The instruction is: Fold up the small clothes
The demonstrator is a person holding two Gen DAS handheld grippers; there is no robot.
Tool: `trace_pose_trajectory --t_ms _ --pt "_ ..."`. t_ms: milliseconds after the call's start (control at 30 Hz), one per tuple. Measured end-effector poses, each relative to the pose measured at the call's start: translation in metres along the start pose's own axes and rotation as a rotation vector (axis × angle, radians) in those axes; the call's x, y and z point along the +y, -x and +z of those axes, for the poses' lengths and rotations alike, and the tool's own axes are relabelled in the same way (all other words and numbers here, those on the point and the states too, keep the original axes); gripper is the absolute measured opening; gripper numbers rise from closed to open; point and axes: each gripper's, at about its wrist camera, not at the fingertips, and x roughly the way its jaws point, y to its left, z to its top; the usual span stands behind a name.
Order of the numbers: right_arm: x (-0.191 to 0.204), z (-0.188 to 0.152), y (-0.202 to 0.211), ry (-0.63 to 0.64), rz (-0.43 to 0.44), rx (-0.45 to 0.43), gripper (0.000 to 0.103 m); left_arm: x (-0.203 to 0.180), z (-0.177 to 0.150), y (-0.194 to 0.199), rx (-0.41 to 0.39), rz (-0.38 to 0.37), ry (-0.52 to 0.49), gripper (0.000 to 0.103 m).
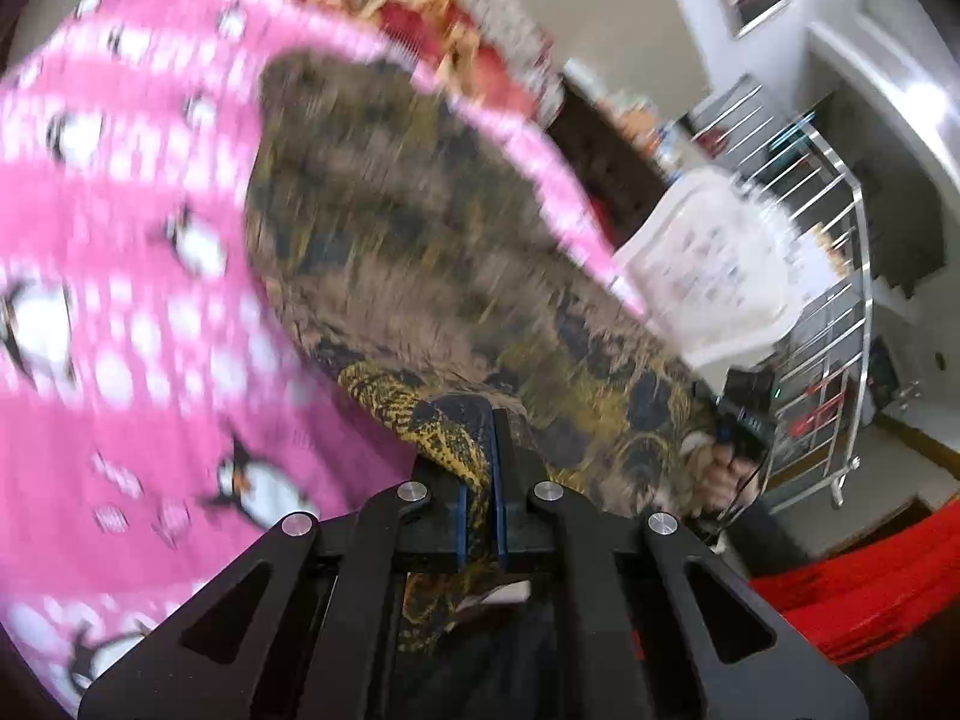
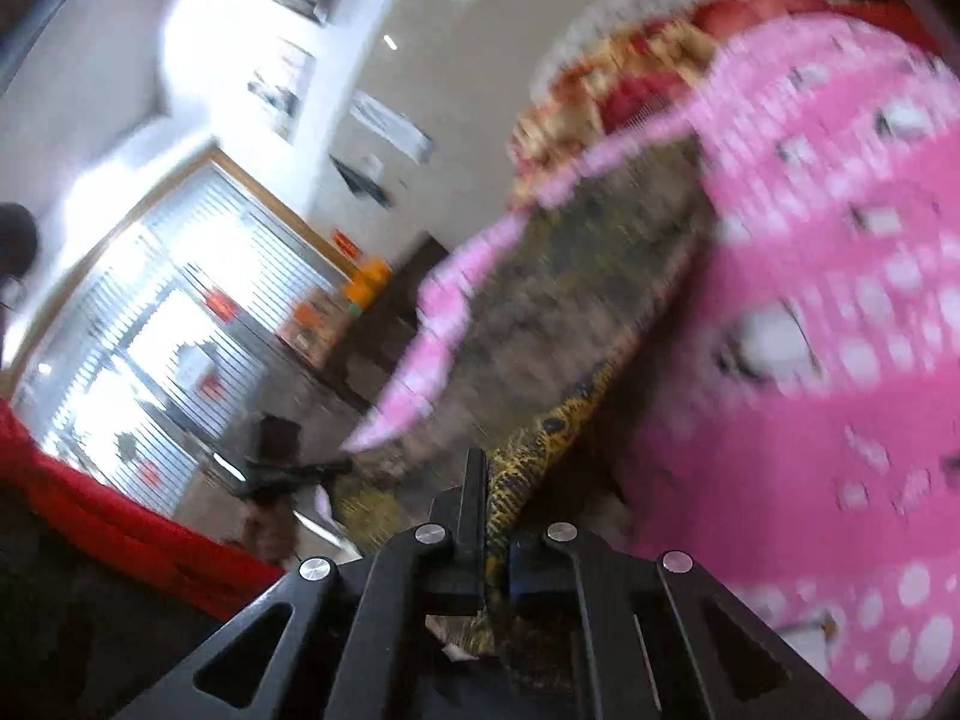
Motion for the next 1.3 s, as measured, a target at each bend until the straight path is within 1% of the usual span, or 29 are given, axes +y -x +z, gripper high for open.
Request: trace_pose_trajectory --t_ms 33,133,233,333,433,533,600,667,700,733,767,833,867,900,1000,1033,1067,1100,1167,1200,1267,1300 --pt "0.011 0.005 0.006 0.015 0.024 -0.043 0.005 -0.004 0.005 0.008 -0.027 -0.017 -0.005 0.004" --pt "0.042 0.014 0.024 0.066 0.064 -0.129 0.004 -0.012 0.017 0.031 -0.094 -0.053 -0.006 0.004" --pt "0.072 0.018 0.04 0.115 0.073 -0.179 0.004 -0.02 0.018 0.054 -0.138 -0.098 -0.018 0.004" --pt "0.097 0.017 0.058 0.16 0.083 -0.208 0.004 -0.033 0.016 0.076 -0.169 -0.129 -0.052 0.004" --pt "0.124 0.018 0.082 0.2 0.096 -0.253 0.004 -0.051 0.01 0.096 -0.17 -0.164 -0.098 0.004" --pt "0.146 0.023 0.097 0.241 0.107 -0.256 0.004 -0.067 0.012 0.106 -0.155 -0.194 -0.129 0.004" --pt "0.151 0.028 0.102 0.245 0.12 -0.265 0.004 -0.073 0.015 0.107 -0.148 -0.203 -0.151 0.004" --pt "0.149 0.034 0.101 0.247 0.115 -0.269 0.004 -0.066 0.026 0.099 -0.155 -0.19 -0.135 0.004" --pt "0.143 0.04 0.096 0.241 0.097 -0.269 0.004 -0.059 0.033 0.093 -0.162 -0.173 -0.113 0.004" --pt "0.131 0.048 0.088 0.211 0.069 -0.271 0.004 -0.05 0.041 0.085 -0.166 -0.135 -0.081 0.004" --pt "0.119 0.054 0.079 0.183 0.036 -0.273 0.004 -0.035 0.053 0.072 -0.166 -0.08 -0.034 0.004" --pt "0.086 0.071 0.056 0.108 -0.048 -0.271 0.004 -0.01 0.073 0.052 -0.179 -0.022 0.042 0.004" --pt "0.07 0.08 0.044 0.078 -0.089 -0.268 0.004 -0.001 0.082 0.045 -0.189 0.0 0.064 0.004" --pt "0.054 0.088 0.032 0.052 -0.127 -0.26 0.004 0.011 0.095 0.035 -0.204 0.047 0.092 0.004" --pt "-0.004 0.118 -0.014 -0.031 -0.277 -0.206 0.004 0.048 0.133 0.006 -0.222 0.127 0.129 0.004" --pt "-0.027 0.127 -0.03 -0.076 -0.326 -0.182 0.004 0.063 0.146 -0.006 -0.215 0.142 0.159 0.004" --pt "-0.045 0.133 -0.042 -0.116 -0.352 -0.167 0.004 0.075 0.154 -0.014 -0.217 0.153 0.175 0.004" --pt "-0.063 0.138 -0.052 -0.156 -0.363 -0.147 0.004 0.088 0.164 -0.024 -0.218 0.167 0.203 0.004" --pt "-0.092 0.149 -0.076 -0.211 -0.398 -0.104 0.004 0.103 0.173 -0.039 -0.211 0.212 0.226 0.004" --pt "-0.098 0.152 -0.083 -0.217 -0.415 -0.083 0.004 0.103 0.173 -0.044 -0.203 0.208 0.229 0.004" --pt "-0.106 0.156 -0.093 -0.2 -0.479 -0.051 0.004 0.098 0.169 -0.052 -0.175 0.188 0.232 0.005" --pt "-0.108 0.156 -0.093 -0.203 -0.476 -0.053 0.004 0.09 0.165 -0.053 -0.156 0.192 0.215 0.005"
